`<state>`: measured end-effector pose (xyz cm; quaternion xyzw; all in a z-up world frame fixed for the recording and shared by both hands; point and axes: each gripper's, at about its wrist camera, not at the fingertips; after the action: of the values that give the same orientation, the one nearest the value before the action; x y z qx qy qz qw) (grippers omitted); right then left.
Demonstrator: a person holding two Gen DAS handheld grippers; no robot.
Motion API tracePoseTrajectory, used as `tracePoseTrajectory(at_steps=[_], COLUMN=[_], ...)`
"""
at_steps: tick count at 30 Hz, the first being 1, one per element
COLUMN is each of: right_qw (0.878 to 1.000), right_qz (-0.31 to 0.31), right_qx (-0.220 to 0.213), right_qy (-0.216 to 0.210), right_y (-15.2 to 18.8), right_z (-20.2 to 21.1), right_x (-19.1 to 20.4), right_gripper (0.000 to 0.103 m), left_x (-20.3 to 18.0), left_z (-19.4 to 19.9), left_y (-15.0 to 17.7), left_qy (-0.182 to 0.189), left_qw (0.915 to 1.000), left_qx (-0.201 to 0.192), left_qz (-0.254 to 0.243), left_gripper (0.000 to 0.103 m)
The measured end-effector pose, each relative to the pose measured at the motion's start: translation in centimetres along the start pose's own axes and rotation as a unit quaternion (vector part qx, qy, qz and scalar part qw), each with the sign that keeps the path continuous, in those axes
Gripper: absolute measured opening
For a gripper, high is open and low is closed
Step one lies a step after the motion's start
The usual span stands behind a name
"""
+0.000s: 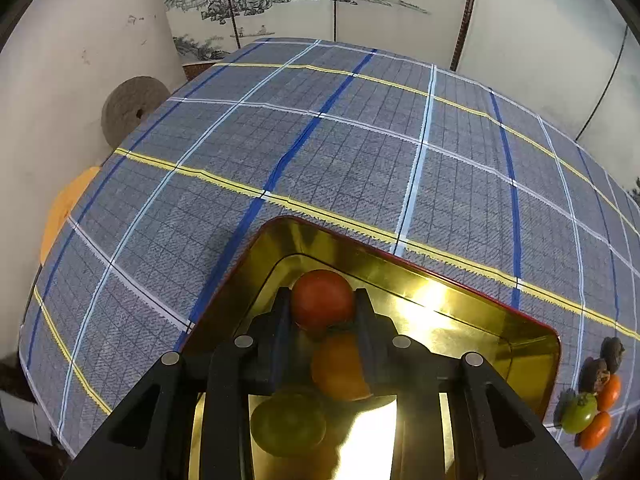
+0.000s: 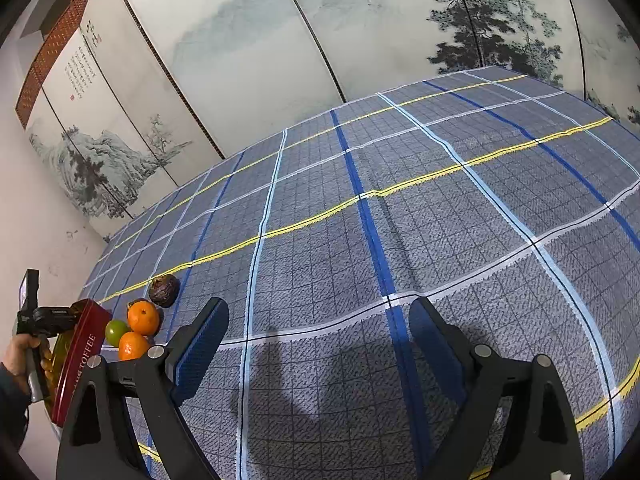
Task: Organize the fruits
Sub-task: 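Open the left tool to release the red tomato in the tin, then reach the right tool to the orange and close on it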
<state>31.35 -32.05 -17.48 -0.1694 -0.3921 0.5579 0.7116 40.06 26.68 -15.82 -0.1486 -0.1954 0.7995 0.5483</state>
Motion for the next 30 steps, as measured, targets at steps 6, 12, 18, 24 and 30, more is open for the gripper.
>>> tracePoseTrajectory(at_steps=[6,12,18,24,30], right_qw=[1.0,1.0,1.0,0.999,0.996], right_qz=[-0.002,-0.006,-0.01,0.002,0.073], right_qx=[-0.001,0.003,0.01,0.019,0.022], right_qy=[0.002,0.005,0.012,0.027,0.041], right_y=[0.0,0.0,0.0,0.0,1.0], right_z=[0.0,-0.1,-0.4,-0.8,-0.4], right_x=[-0.1,-0.3,-0.5,0.0,3.7], right_gripper=[0.09,0.09,0.09,0.09,0.09], left_x=[0.4,1.9,3.4,6.7,10.4], left_z=[0.1,2.3,9.2,17.6,21.2], left_y=[0.2,1.0,4.1,12.0,21.8], left_qy=[0.005,0.047,0.109,0.16,0.143], left_qw=[1.0,0.9984,0.9889,0.9717,0.9669], left_qx=[-0.002,-0.025,-0.099,-0.173,-0.211], left_qz=[0.0,0.019,0.021,0.002,-0.011], left_gripper=[0.033,0.068,0.069,0.082,0.082])
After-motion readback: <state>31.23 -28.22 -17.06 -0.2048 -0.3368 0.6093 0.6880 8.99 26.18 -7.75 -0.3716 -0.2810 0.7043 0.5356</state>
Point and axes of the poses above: each gripper's, at about its wrist camera, not at the fingertips, and z roughly against the way its jaws point, x to its left, y to its underside, and after that the axes turned 2 degrees about y, right-handed
